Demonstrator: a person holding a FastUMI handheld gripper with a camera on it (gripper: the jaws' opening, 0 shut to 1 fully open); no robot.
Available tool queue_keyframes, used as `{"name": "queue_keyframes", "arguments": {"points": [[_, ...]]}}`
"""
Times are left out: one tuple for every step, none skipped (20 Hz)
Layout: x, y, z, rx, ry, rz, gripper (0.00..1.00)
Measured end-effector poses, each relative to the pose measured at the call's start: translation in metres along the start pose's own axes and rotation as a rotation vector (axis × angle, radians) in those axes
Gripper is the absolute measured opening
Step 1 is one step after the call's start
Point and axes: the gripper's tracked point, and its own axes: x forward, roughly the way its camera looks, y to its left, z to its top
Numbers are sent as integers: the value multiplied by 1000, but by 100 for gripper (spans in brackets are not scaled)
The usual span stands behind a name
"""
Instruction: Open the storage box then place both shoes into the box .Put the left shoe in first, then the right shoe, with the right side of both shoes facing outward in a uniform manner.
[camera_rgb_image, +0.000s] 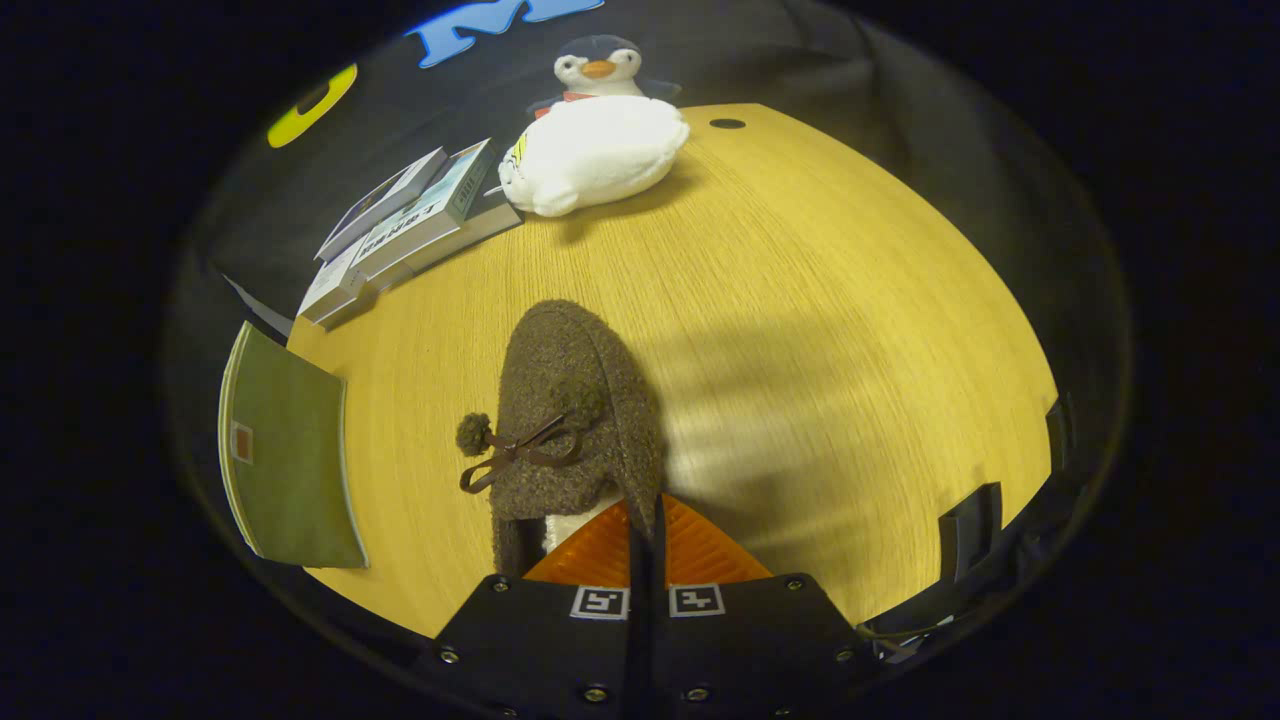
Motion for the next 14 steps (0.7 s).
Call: {"name": "queue_keyframes", "arguments": {"points": [[-3,4,-1,18,-3,13,1],[-7,7,1,29,-15,24,1],[-12,14,3,25,-22,36,0],[-18,21,8,17,-35,49,1],[-25,29,12,10,-48,58,1],[-32,38,17,6,-63,70,1],[-39,48,22,3,-74,83,0],[-47,59,24,2,-82,98,0],[-53,70,28,1,-90,114,0],[-60,81,31,0,-99,129,0],[-66,92,33,-3,-106,143,0],[-73,102,36,-5,-114,155,0],[-78,113,38,-7,-121,169,0],[-84,123,40,-6,-129,182,0]]}}
